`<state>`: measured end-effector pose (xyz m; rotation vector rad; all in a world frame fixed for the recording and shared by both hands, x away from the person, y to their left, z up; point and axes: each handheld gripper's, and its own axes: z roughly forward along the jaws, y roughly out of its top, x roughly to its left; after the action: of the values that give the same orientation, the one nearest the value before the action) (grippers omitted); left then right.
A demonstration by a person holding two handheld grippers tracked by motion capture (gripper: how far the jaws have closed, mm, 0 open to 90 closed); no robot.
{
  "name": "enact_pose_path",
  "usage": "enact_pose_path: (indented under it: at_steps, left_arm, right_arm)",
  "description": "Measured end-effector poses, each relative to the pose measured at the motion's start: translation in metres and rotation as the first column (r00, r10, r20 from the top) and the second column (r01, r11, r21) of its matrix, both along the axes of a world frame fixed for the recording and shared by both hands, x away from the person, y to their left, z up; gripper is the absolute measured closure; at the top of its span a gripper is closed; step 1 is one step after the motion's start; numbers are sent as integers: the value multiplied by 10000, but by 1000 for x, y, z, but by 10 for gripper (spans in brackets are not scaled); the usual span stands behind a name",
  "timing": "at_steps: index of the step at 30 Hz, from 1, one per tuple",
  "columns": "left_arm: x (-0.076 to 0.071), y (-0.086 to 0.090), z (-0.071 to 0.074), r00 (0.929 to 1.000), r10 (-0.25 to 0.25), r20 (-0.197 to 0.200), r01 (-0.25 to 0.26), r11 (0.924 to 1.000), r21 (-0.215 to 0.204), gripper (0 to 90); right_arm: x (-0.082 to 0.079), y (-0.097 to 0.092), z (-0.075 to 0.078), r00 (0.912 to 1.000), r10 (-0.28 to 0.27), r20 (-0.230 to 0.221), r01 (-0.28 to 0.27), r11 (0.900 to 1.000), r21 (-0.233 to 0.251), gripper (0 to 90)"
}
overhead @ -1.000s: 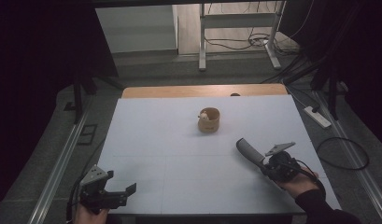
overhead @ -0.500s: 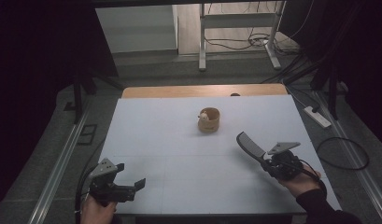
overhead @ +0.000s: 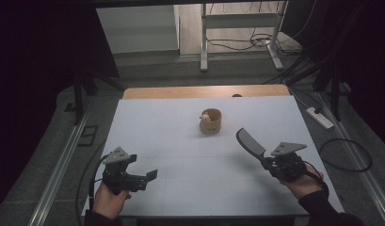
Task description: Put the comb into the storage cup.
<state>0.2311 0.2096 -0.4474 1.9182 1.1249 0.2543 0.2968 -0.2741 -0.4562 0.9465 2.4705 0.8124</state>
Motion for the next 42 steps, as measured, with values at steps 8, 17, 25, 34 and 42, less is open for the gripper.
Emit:
enact_pose_path:
  at_steps: [8, 17, 25, 34, 42]
  left_arm:
    - [14, -11, 9, 9993, -297, 219, 297, 9996, 14, 0]
    - [27, -22, 14, 9985, -503, 200, 505, 9986, -123, 0]
    - [34, -31, 20, 9965, -772, 304, 785, 9960, -431, 0]
    - [46, -46, 26, 9928, -1144, 342, 1162, 9916, -575, 0]
    - [56, -63, 30, 9888, -1438, 400, 1461, 9874, -615, 0]
  right_arm:
    - [-2, 4, 5, 9992, 152, 382, -158, 9997, 174, 724]
    - [-2, 10, 12, 9963, 262, 823, -297, 9987, 417, 724]
    - [-4, 16, 18, 9909, 389, 1288, -467, 9972, 579, 724]
    - [-6, 27, 21, 9861, 700, 1506, -778, 9959, 468, 724]
    - [-10, 36, 26, 9775, 844, 1931, -973, 9935, 587, 724]
